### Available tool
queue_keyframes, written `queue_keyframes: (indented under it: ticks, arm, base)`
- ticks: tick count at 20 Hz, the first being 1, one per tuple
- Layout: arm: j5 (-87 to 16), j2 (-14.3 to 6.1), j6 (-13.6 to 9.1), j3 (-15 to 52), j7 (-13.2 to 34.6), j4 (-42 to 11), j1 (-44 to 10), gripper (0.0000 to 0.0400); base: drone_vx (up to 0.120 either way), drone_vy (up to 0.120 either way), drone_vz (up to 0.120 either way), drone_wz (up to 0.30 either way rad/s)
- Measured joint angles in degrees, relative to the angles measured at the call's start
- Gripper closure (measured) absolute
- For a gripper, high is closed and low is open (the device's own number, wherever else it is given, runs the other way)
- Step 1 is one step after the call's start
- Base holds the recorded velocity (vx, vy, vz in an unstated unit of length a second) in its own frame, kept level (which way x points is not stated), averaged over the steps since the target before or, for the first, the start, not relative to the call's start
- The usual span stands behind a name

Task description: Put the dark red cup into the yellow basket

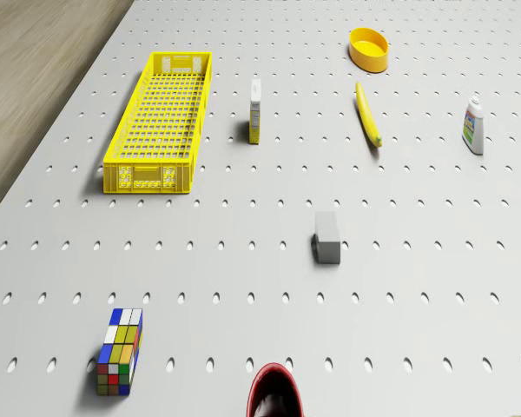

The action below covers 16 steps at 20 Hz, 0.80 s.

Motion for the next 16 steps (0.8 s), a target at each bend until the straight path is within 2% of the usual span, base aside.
queue_keyframes:
  ticks: [16]
  arm:
    - [0.0,-0.3,0.4,0.1,0.0,0.0,-0.1,0.0000]
  base:
    - [0.120,0.000,0.000,0.000]
